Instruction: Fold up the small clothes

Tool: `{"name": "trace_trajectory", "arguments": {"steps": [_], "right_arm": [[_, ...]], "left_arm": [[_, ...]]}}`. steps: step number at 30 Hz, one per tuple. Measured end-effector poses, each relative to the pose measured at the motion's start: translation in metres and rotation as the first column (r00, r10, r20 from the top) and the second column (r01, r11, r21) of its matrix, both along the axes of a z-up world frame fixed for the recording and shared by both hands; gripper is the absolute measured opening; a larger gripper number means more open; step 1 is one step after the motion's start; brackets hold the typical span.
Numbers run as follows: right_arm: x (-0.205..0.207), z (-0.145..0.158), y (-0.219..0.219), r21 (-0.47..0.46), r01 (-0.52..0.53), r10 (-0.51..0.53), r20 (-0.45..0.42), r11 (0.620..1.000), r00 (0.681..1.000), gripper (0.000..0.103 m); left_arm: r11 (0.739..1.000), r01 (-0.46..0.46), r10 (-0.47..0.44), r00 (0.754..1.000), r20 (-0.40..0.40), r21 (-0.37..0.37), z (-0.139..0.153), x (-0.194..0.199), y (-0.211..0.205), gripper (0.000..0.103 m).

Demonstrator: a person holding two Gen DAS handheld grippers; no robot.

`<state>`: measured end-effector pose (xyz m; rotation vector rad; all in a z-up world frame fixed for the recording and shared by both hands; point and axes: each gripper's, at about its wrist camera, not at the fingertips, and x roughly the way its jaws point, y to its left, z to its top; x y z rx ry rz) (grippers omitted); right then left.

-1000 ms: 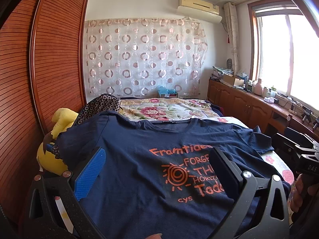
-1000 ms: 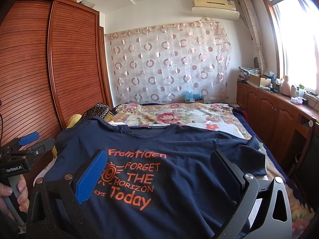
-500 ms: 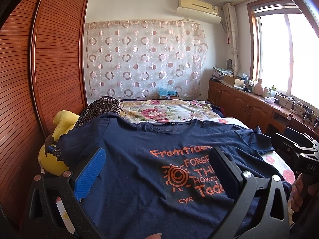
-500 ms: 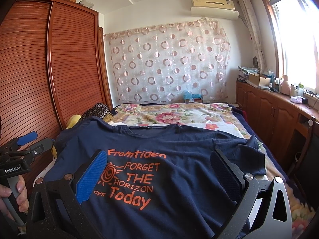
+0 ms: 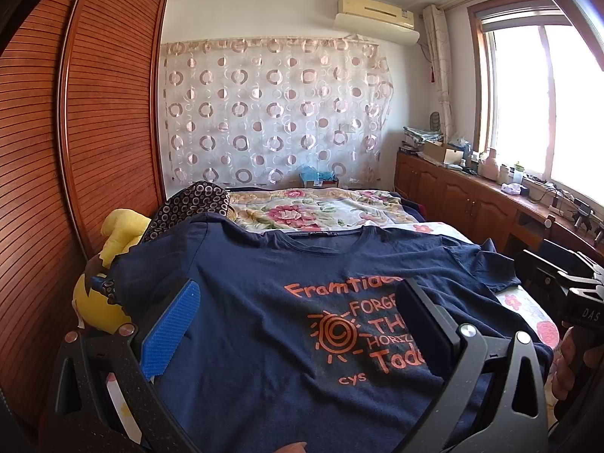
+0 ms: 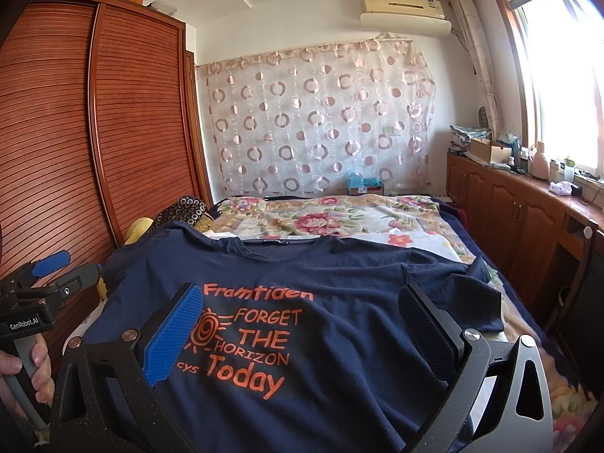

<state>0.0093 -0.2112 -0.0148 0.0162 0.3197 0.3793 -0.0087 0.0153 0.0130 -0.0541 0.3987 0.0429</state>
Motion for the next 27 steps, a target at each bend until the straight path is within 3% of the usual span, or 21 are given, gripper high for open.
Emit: {"name": "trace_trajectory", "arguments": {"steps": [27], "right_arm": [[0.0001,-0.0008,0.0,0.001,-0.003,0.003,0.0,1.0,1.0,0.103]], "left_arm": [[1.0,-0.003,0.003,1.0,0.005,0.016,0.0057,-0.0036,-0.0005,0.103]]}}
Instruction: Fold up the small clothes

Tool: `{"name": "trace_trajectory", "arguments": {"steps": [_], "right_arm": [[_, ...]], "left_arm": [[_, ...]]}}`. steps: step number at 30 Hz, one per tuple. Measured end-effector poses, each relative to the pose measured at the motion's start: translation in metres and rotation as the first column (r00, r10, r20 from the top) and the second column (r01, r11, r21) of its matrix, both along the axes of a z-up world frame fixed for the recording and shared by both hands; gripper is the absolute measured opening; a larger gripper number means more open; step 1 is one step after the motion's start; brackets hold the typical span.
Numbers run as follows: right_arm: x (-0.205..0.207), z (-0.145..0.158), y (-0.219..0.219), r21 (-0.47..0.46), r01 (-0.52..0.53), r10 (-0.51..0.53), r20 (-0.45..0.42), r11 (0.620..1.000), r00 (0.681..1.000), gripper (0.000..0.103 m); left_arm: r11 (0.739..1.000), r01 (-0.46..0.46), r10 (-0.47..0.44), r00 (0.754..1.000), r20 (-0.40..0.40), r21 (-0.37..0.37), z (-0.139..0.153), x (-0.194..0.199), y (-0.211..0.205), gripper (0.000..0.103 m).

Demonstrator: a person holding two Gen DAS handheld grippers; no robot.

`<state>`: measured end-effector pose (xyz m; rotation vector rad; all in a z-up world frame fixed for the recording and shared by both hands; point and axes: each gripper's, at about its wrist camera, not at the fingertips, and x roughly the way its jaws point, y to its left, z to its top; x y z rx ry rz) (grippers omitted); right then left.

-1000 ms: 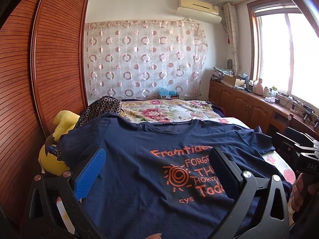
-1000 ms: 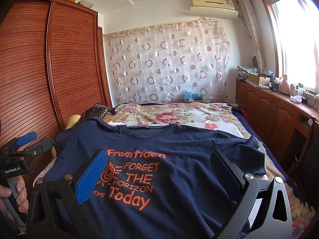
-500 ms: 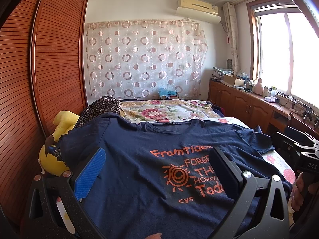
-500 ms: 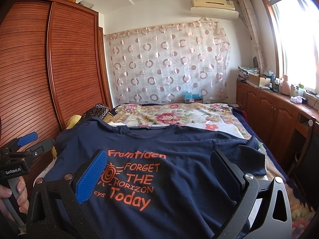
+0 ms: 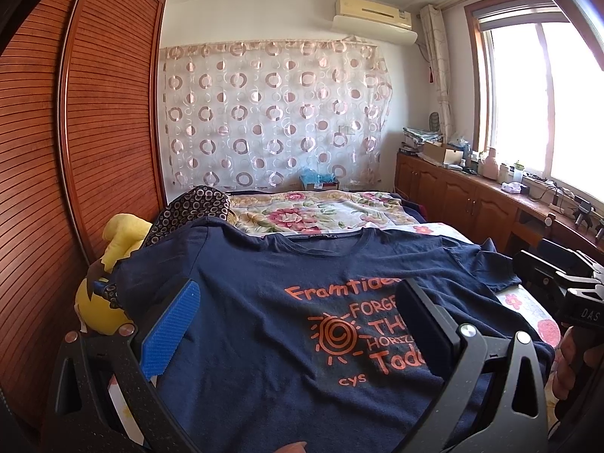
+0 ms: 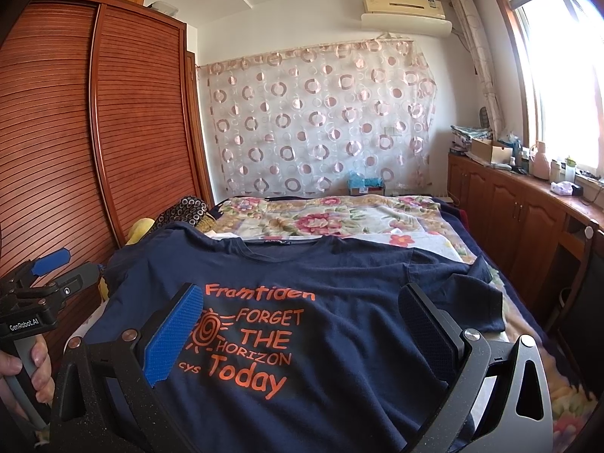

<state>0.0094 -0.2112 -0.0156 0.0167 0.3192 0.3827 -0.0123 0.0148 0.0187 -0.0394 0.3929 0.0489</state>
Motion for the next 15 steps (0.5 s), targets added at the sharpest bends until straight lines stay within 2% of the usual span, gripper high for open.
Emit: {"name": "trace_trajectory", "arguments": {"steps": [9,15], "right_arm": [[0.0,0.0,0.0,0.001,-0.002,0.002,0.001,1.0,1.0,0.103],[0.005,-0.006,0.003,0.011,-0.038,0.038,-0.013,0.999,0.999,0.103]], "left_arm": [[1.0,0.002,-0.002,1.0,0.0,0.0,0.0,0.0,-0.001,0.103],[1.0,-0.005,0.005,1.0,-0.03,0.003,-0.003,0.001,0.01,0.103]]}}
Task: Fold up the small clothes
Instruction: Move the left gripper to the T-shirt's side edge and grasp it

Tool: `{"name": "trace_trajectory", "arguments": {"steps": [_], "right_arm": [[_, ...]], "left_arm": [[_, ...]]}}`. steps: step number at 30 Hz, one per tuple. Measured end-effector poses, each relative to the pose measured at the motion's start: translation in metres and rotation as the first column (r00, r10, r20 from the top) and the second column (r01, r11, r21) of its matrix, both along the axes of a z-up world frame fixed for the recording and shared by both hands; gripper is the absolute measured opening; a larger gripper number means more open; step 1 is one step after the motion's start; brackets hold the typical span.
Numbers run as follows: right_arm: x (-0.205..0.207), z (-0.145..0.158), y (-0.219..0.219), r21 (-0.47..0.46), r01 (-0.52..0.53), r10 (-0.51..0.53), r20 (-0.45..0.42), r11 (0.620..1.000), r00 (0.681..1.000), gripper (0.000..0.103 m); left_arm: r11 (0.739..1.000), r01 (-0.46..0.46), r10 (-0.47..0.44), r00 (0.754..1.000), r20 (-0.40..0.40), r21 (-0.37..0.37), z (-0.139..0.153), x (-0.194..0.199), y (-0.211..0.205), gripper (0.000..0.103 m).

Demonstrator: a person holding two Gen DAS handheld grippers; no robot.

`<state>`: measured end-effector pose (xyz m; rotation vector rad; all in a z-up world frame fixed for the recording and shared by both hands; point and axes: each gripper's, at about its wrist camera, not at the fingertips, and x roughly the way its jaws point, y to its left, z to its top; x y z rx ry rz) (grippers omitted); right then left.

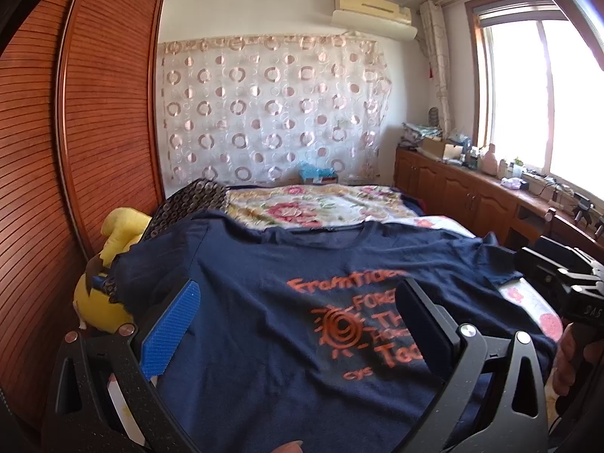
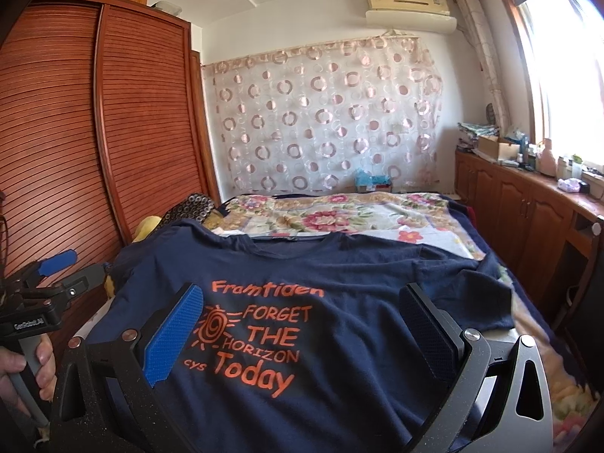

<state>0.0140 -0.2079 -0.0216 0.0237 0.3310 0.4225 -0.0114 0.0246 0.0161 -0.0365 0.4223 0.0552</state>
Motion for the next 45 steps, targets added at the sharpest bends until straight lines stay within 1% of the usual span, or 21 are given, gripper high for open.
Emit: {"name": "trace_trajectory", "arguments": {"steps": [4,7,10,14,19,22,25,27,29,32,33,35,37,38,40,42,45], "right_arm": [[0.009,-0.009,0.011,-0.015,-0.042,0.042,-0.022,0.999,0.999,0.103],[0.02,-0.014,0.022,-0.039,-0.081,0.079,-0.046,0.996,0.996,0.103],[0.031,-0.022,0.04,-0.072,-0.108,0.105,-0.042,0.992,0.994,0.103],[0.048,-0.021,0.058,-0.094,-0.138,0.132,-0.06,0.986,0.989,0.102],[0.072,-0.015,0.082,-0.152,-0.154,0.152,-0.031,0.976,0.988,0.102],[0.09,-0.019,0.09,-0.158,-0.176,0.168,-0.061,0.972,0.984,0.099],[0.109,-0.019,0.099,-0.151,-0.203,0.189,-0.101,0.967,0.977,0.091],[0.122,-0.013,0.102,-0.145,-0.213,0.196,-0.126,0.966,0.972,0.082],[0.131,-0.009,0.108,-0.135,-0.229,0.21,-0.138,0.964,0.968,0.078],[0.14,-0.006,0.116,-0.146,-0.237,0.216,-0.145,0.96,0.966,0.071],[0.142,-0.008,0.117,-0.146,-0.24,0.218,-0.149,0.96,0.965,0.065],[0.148,-0.009,0.122,-0.141,-0.251,0.225,-0.174,0.958,0.959,0.058],[0.157,-0.009,0.127,-0.132,-0.271,0.243,-0.196,0.953,0.95,0.051],[0.161,-0.007,0.129,-0.135,-0.272,0.243,-0.198,0.953,0.95,0.046],[0.172,-0.001,0.138,-0.163,-0.27,0.238,-0.192,0.949,0.952,0.044],[0.18,0.008,0.144,-0.176,-0.267,0.238,-0.167,0.948,0.957,0.043],[0.189,0.013,0.148,-0.181,-0.275,0.247,-0.161,0.944,0.956,0.042]], "left_arm": [[1.0,-0.02,0.02,0.999,-0.041,-0.008,-0.016,0.004,0.016,0.103],[0.998,-0.048,0.046,0.997,-0.065,-0.029,-0.025,0.006,0.038,0.103],[0.996,-0.088,0.086,0.993,-0.087,-0.019,-0.034,0.011,0.062,0.103],[0.99,-0.138,0.138,0.985,-0.107,0.003,-0.044,0.017,0.09,0.103],[0.983,-0.185,0.185,0.976,-0.115,0.015,-0.047,0.024,0.129,0.103],[0.98,-0.197,0.196,0.972,-0.133,0.004,-0.05,0.034,0.149,0.103],[0.98,-0.197,0.192,0.97,-0.15,-0.019,-0.055,0.045,0.169,0.103],[0.981,-0.195,0.189,0.97,-0.155,-0.022,-0.056,0.053,0.18,0.103],[0.979,-0.203,0.197,0.967,-0.159,-0.022,-0.06,0.061,0.191,0.103],[0.98,-0.192,0.181,0.969,-0.168,-0.052,-0.062,0.071,0.206,0.097],[0.98,-0.19,0.177,0.969,-0.17,-0.062,-0.062,0.076,0.211,0.095],[0.979,-0.185,0.169,0.969,-0.179,-0.079,-0.064,0.086,0.222,0.094],[0.978,-0.185,0.164,0.967,-0.197,-0.094,-0.066,0.098,0.233,0.087],[0.977,-0.188,0.165,0.965,-0.204,-0.098,-0.068,0.104,0.237,0.081],[0.976,-0.196,0.171,0.96,-0.22,-0.097,-0.072,0.112,0.242,0.08],[0.977,-0.191,0.167,0.959,-0.228,-0.091,-0.076,0.12,0.244,0.079],[0.976,-0.182,0.148,0.957,-0.249,-0.118,-0.083,0.129,0.251,0.074]]}}
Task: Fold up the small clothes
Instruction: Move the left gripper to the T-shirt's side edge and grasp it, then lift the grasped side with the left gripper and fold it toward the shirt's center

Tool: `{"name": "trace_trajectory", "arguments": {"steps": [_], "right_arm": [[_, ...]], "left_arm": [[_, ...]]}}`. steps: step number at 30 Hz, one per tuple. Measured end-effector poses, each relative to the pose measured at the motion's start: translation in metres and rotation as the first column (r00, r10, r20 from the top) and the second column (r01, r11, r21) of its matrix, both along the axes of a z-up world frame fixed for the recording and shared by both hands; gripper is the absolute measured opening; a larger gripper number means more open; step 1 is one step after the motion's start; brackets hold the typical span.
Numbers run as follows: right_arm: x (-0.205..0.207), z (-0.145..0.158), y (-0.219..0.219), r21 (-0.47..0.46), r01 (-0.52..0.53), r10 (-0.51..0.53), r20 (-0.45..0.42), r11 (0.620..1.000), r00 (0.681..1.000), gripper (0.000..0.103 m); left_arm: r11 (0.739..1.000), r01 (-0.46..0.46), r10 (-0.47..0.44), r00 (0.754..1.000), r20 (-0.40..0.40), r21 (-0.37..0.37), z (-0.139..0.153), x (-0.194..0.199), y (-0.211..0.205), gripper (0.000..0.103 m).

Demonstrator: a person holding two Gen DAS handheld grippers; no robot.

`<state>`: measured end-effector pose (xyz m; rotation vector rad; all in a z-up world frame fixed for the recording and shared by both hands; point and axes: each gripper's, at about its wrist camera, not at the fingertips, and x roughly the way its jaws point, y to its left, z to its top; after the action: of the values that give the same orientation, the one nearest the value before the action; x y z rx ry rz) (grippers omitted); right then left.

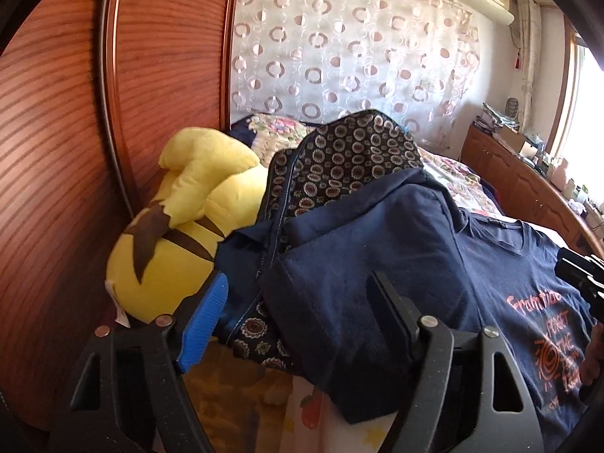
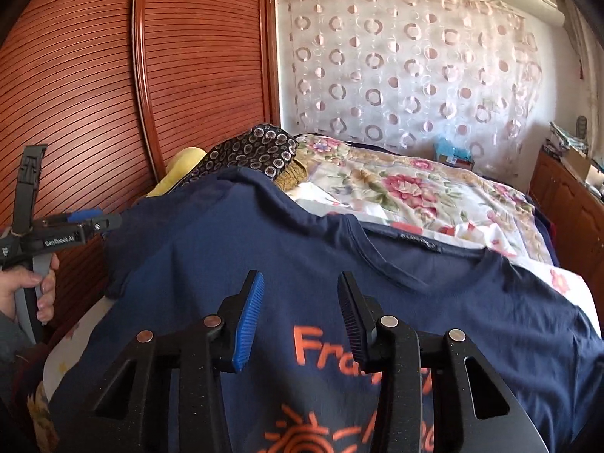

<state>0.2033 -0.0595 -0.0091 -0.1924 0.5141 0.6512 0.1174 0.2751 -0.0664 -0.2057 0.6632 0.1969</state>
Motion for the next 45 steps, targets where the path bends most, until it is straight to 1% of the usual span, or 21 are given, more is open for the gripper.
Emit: {"name": "trace_trajectory", "arguments": {"steps": [1,5,6,7,9,11,13,14,15,17,20,23,25,28,30,33,36,38,40,43,45], "right_arm": [[0.002,0.0,-0.001,-0.004,-0.009,0.009,-0.002,1.0,1.0,0.042],[-0.001,-0.009,0.004,-0.01,-0.022,0.022,-0.011,1.0,1.0,0.042],[-0.003,-0.011,0.005,-0.018,-0.028,0.027,-0.016,0.999,0.999,0.042],[-0.004,-0.011,0.009,-0.03,-0.033,0.032,-0.019,0.999,0.999,0.042],[-0.01,-0.013,0.011,-0.05,-0.059,0.058,-0.019,0.997,0.998,0.042],[-0.018,-0.015,0.008,-0.067,-0.078,0.077,-0.013,0.995,0.997,0.042],[-0.026,-0.017,0.004,-0.07,-0.092,0.091,-0.013,0.993,0.996,0.042],[-0.028,-0.017,0.002,-0.071,-0.094,0.093,-0.013,0.993,0.996,0.042],[-0.032,-0.018,-0.001,-0.07,-0.094,0.094,-0.01,0.993,0.996,0.042],[-0.038,-0.018,-0.004,-0.074,-0.099,0.1,0.0,0.992,0.995,0.042],[-0.045,-0.02,-0.004,-0.093,-0.099,0.101,0.023,0.991,0.995,0.042],[-0.047,-0.022,-0.004,-0.105,-0.1,0.104,0.029,0.989,0.994,0.042],[-0.045,-0.022,-0.005,-0.106,-0.09,0.093,0.023,0.99,0.995,0.042],[-0.04,-0.017,-0.006,-0.102,-0.073,0.076,0.022,0.992,0.997,0.042],[-0.039,-0.011,-0.008,-0.102,-0.064,0.068,0.037,0.993,0.997,0.042],[-0.038,-0.002,-0.012,-0.098,-0.052,0.058,0.06,0.994,0.996,0.042],[-0.038,0.006,-0.022,-0.081,-0.035,0.041,0.074,0.996,0.996,0.042],[-0.037,0.009,-0.031,-0.069,-0.018,0.023,0.073,0.997,0.997,0.042],[-0.035,0.008,-0.038,-0.064,0.0,0.004,0.066,0.998,0.998,0.042],[-0.033,0.005,-0.048,-0.049,0.01,-0.008,0.036,0.999,0.999,0.042],[-0.033,0.003,-0.051,-0.042,0.004,-0.003,0.016,0.999,1.0,0.042]], "left_arm": [[1.0,0.002,-0.002,1.0,-0.007,-0.011,-0.003,0.003,0.003,0.073],[0.999,0.014,-0.015,1.0,-0.009,-0.045,-0.007,0.004,0.007,0.056],[0.998,0.025,-0.026,1.0,-0.009,-0.057,-0.008,0.004,0.008,0.05],[0.998,0.03,-0.031,0.999,-0.011,-0.063,-0.009,0.004,0.009,0.047],[0.997,0.035,-0.037,0.999,-0.023,-0.072,-0.012,0.005,0.012,0.03],[0.997,0.045,-0.048,0.998,-0.032,-0.064,-0.013,0.005,0.011,0.026],[0.997,0.061,-0.064,0.997,-0.044,-0.055,-0.015,0.006,0.01,0.019],[0.996,0.068,-0.07,0.996,-0.047,-0.051,-0.016,0.007,0.01,0.013],[0.997,0.071,-0.073,0.996,-0.052,-0.037,-0.016,0.007,0.008,0.007],[0.997,0.074,-0.074,0.996,-0.052,0.001,-0.014,0.005,0.004,0.004],[0.996,0.072,-0.071,0.997,-0.034,0.045,-0.005,0.0,-0.001,0.003],[0.994,0.086,-0.086,0.996,0.002,0.07,0.011,-0.006,-0.009,0.003],[0.991,0.087,-0.09,0.996,0.029,0.103,0.025,-0.011,-0.015,0.003],[0.987,0.108,-0.118,0.99,0.078,0.122,0.05,-0.014,-0.028,0.003],[0.981,0.138,-0.154,0.982,0.112,0.134,0.068,-0.015,-0.044,0.003],[0.969,0.189,-0.21,0.969,0.133,0.157,0.087,-0.009,-0.07,0.003],[0.954,0.255,-0.279,0.949,0.15,0.159,0.1,0.0,-0.101,0.003],[0.941,0.306,-0.326,0.933,0.152,0.143,0.105,0.007,-0.121,0.003],[0.928,0.348,-0.364,0.923,0.127,0.135,0.106,0.016,-0.143,0.003],[0.915,0.385,-0.399,0.909,0.123,0.124,0.105,0.017,-0.16,0.003],[0.911,0.399,-0.41,0.904,0.123,0.108,0.103,0.014,-0.163,0.013]]}}
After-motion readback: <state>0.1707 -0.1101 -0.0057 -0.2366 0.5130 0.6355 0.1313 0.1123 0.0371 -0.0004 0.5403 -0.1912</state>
